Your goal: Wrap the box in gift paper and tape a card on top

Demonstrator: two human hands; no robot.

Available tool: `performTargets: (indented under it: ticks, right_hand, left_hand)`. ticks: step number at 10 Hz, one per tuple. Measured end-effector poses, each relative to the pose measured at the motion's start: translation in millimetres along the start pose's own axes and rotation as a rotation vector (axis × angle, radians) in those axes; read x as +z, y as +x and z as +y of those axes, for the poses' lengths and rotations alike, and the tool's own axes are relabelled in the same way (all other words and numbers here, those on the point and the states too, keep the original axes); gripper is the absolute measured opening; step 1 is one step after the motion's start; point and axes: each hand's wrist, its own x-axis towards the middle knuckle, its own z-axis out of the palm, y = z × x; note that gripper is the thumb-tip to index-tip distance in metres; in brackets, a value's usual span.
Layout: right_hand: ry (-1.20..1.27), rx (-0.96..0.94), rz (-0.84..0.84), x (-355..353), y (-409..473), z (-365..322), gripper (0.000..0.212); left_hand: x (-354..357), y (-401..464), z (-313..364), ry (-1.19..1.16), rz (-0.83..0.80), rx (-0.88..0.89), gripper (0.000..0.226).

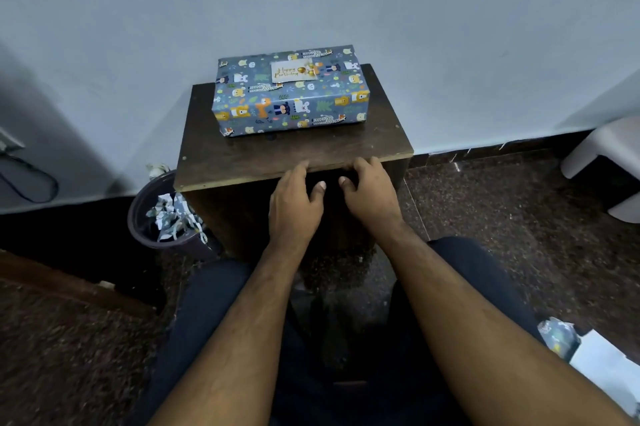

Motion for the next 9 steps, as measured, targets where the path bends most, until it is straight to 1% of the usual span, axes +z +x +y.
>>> performTargets:
  ticks: [1,2,3,4,5,6,7,8,9]
  right_hand:
    - [0.056,-0.040,0.040,-18.5,1.9,-14.1,0.025]
    - [0.056,-0.072,0.030,-34.7,16.5,-29.0,0.033]
    - [0.034,-0.074,0.041,-47.3,46.4,-44.7,0.041]
    - [-0.022,-0.088,0.092,-45.7,85.1,-51.0,0.046]
    - [-0.095,-0.054,0.239,-35.5,118.8,-43.3,0.051]
    - [-0.146,0.004,0.311,-24.3,143.1,-34.2,0.047]
    - [-0.052,-0.022,0.314,-27.3,151.7,-35.4,0.037]
    - [-0.097,0.033,0.232,-42.1,148.1,-41.6,0.032]
    - [-0.269,0.068,0.100,-65.5,145.7,-62.7,0.035]
  left_hand:
    - [-21.4,4.4,8.0,-0.056,0.092,-0.001,0.047]
    - [-42.7,21.5,10.9,-0.049,0.110,-0.008,0.048]
    - [-63.4,52.7,8.4,0.004,0.148,-0.067,0.052]
    - [-73.8,89.5,-6.0,0.137,0.222,-0.171,0.060]
    - [-74.3,119.6,-23.6,0.067,0.200,-0.292,0.077]
    - [-62.8,137.5,-36.6,-0.047,0.164,-0.315,0.072]
    - [-58.9,142.8,-36.0,-0.090,0.152,-0.383,0.058]
    - [-68.0,149.9,-26.7,-0.023,0.125,-0.454,0.050]
    - [-89.4,160.8,-2.7,0.189,0.085,-0.485,0.072]
